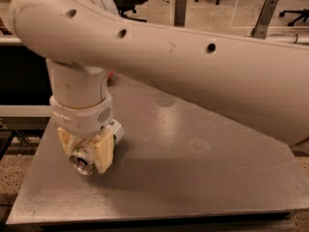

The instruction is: Place 7up can upright

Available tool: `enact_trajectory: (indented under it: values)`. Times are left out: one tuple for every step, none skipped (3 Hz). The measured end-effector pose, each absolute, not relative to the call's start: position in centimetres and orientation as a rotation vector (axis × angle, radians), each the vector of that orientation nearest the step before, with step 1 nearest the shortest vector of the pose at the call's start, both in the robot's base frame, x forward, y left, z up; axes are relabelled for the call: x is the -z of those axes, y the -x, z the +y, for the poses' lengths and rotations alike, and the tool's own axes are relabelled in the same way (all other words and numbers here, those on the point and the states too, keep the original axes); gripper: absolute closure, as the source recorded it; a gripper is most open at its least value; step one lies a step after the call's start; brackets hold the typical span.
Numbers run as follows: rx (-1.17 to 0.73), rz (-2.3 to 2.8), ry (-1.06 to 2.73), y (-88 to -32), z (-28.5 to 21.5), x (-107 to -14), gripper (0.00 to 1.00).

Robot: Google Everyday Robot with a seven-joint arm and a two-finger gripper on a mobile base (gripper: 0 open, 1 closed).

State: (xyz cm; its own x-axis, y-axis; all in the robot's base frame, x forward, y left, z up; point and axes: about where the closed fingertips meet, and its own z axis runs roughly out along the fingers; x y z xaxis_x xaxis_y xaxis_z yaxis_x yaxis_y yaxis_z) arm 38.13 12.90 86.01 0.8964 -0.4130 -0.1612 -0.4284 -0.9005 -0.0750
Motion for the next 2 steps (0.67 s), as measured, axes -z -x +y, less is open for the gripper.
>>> enact_trajectory:
  values:
    - [-0.363,0.776,2.826,-41.3,11.4,-88.4,1.00]
    - [-0.500,0.911,2.652,-43.7,9.7,-91.1,1.00]
